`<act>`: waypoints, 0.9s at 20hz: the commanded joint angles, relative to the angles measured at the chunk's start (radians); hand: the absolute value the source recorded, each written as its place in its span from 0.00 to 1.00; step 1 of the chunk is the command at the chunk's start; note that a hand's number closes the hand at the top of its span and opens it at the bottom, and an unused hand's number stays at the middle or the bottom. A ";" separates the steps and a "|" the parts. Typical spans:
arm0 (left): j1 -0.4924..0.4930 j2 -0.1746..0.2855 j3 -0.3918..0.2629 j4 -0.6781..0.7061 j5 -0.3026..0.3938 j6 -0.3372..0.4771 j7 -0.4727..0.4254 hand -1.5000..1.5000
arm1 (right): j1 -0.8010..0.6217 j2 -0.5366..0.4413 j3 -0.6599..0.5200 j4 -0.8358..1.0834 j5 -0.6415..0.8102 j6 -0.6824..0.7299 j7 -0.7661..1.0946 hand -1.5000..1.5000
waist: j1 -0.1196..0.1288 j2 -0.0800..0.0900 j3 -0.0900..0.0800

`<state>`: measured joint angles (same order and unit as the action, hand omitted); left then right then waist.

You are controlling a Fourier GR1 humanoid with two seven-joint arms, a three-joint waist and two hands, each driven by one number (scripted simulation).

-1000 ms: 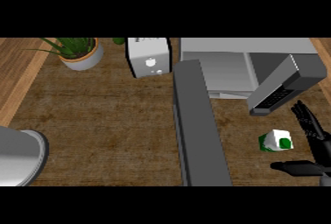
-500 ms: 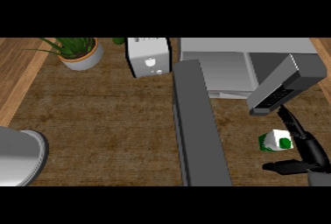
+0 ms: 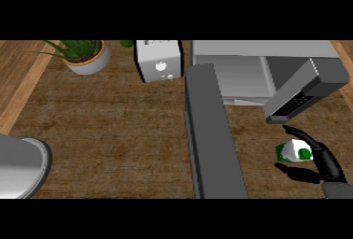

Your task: Pick up the milk, place it into the microwave and close the microwave

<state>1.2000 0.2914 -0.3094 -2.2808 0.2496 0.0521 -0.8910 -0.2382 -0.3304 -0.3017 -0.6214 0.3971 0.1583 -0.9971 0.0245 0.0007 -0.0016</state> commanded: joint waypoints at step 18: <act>-0.033 0.018 0.022 0.035 0.023 -0.043 -0.005 0.00 | -0.298 0.121 0.002 0.322 0.138 -0.413 -0.072 1.00 | 0.032 0.017 0.007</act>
<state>1.1882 0.3015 -0.2985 -2.2519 0.2656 0.0136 -0.9107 -0.4699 -0.2671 -0.2961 -0.3368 0.5265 -0.1535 -1.0289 0.0523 0.0111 -0.0004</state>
